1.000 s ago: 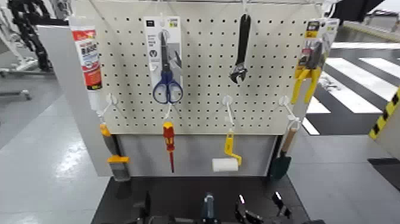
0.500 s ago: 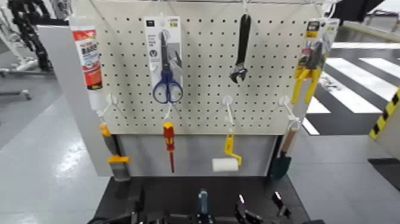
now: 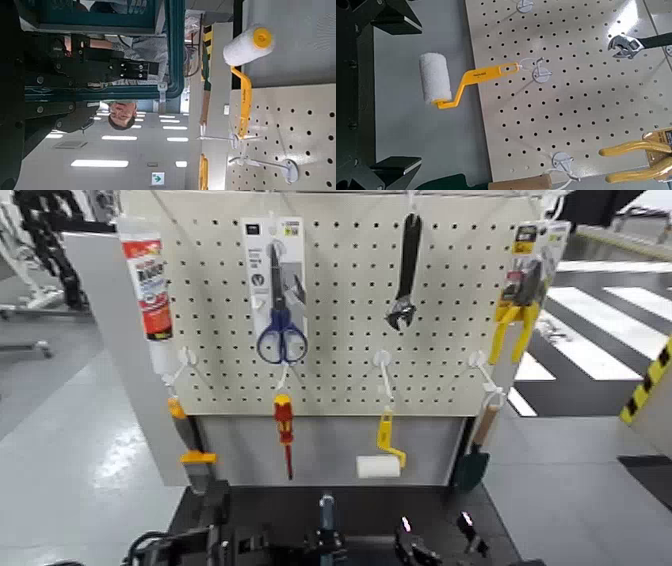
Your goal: Place the crate on the table.
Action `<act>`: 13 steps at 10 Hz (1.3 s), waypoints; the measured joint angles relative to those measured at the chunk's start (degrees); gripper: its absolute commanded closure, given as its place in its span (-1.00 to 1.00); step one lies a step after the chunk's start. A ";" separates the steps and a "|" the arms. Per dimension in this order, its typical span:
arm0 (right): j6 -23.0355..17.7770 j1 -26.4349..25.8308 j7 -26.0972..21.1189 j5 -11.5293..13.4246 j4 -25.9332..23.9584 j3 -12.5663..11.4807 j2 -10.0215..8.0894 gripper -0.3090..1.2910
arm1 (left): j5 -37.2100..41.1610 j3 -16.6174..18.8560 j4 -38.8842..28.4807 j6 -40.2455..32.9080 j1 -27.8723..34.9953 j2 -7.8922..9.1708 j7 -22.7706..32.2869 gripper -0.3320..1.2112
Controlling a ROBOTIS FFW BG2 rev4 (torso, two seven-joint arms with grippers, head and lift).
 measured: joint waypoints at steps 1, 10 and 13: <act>-0.05 0.00 0.00 0.00 0.02 0.00 0.00 -0.44 | -0.27 0.17 0.75 0.18 -0.77 0.03 -0.01 0.97; -0.17 -0.07 0.06 -0.24 0.02 0.26 0.04 -0.44 | -8.67 -1.27 9.82 0.98 -9.39 -0.10 -7.62 0.97; -0.32 -0.17 0.06 -0.35 0.09 0.40 0.00 -0.44 | -13.41 -3.34 13.72 0.11 -12.96 -0.47 -12.68 0.97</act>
